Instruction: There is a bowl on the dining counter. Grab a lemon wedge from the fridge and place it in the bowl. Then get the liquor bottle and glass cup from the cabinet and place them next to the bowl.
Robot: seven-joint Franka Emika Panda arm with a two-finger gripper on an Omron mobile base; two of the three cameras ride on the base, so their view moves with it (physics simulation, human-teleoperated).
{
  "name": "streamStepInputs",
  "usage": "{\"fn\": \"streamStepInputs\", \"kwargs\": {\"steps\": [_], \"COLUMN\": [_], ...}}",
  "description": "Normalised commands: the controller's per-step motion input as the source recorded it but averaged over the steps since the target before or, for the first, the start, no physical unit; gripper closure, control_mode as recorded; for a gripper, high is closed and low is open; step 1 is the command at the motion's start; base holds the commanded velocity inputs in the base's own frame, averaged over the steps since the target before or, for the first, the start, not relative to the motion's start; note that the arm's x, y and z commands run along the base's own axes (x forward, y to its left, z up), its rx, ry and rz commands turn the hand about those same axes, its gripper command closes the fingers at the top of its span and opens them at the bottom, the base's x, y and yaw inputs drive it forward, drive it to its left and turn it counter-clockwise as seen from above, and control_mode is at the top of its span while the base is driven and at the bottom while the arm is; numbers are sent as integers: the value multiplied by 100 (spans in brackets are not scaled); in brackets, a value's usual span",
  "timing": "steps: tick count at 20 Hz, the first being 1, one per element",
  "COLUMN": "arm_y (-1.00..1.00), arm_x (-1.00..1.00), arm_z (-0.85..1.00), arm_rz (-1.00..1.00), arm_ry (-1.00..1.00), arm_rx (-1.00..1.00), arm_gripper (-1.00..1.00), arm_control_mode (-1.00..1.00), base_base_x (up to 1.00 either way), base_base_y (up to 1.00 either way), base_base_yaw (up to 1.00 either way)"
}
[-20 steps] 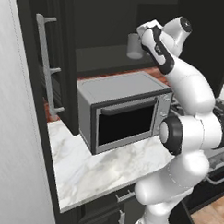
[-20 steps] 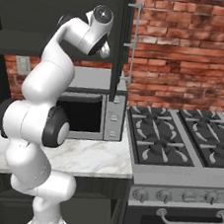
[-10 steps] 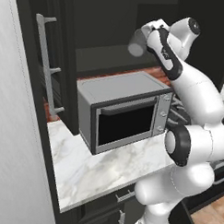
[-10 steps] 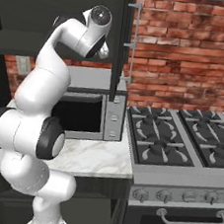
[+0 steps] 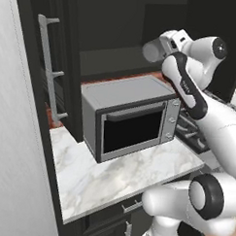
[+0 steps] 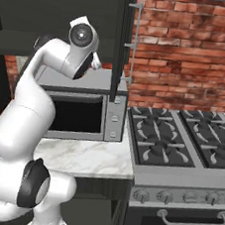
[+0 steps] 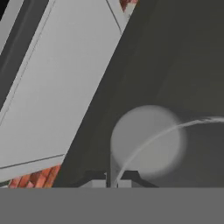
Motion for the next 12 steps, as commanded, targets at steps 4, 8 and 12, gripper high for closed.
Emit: {"fn": "streamStepInputs", "kwargs": {"steps": [4, 8, 12], "arm_y": [-1, -9, -15], "arm_x": [-100, -100, -95], "arm_z": [3, 0, 0], "arm_rz": [-11, -6, -2], "arm_ry": [-8, -7, -2], "arm_rx": [0, 0, 0], "arm_gripper": [100, 100, 100], "arm_control_mode": [-100, -100, -100], "base_base_x": [0, 0, 0], "base_base_y": [0, 0, 0], "base_base_yaw": [0, 0, 0]}}
